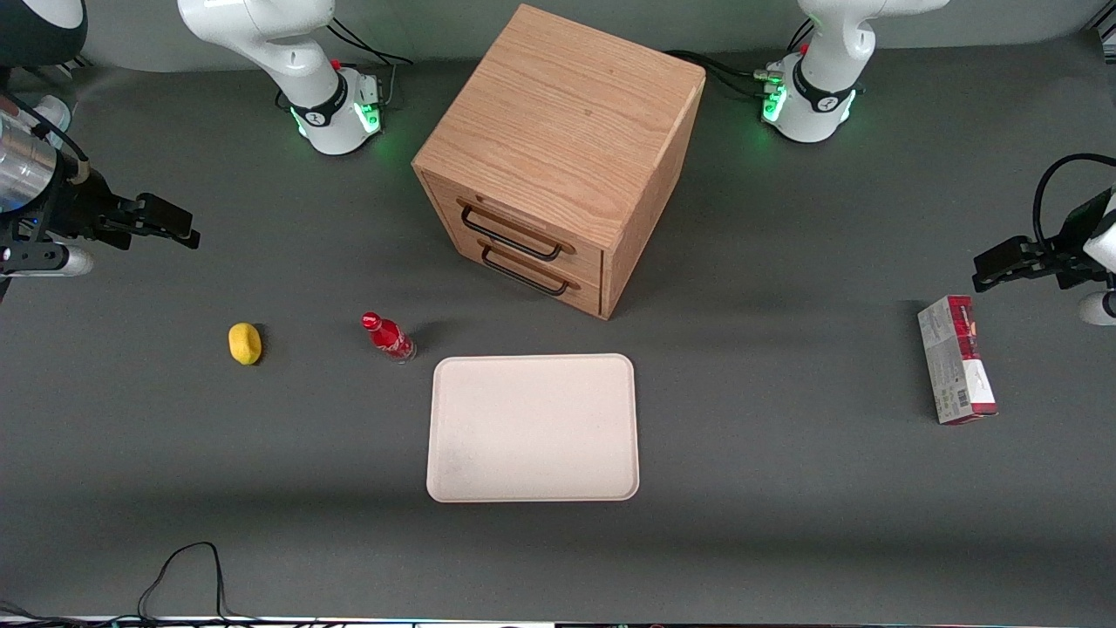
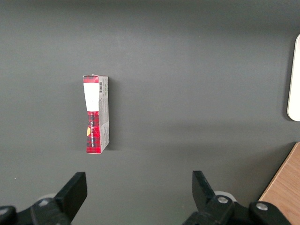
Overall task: Place coke bottle on tray
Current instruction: 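Reach the right gripper down to the red Coca-Cola bottle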
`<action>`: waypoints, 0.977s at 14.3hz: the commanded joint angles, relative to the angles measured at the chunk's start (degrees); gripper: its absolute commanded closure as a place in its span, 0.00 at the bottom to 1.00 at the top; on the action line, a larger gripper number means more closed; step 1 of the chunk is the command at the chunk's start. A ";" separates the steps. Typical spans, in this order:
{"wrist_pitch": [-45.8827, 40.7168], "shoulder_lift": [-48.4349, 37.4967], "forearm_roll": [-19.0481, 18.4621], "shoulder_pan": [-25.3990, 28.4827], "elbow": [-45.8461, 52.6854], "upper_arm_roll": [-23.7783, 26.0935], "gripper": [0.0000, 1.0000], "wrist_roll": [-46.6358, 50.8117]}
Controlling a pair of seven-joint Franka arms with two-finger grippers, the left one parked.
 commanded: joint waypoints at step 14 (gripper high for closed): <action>37.27 6.02 3.62 4.94 -20.60 8.85 0.00 8.27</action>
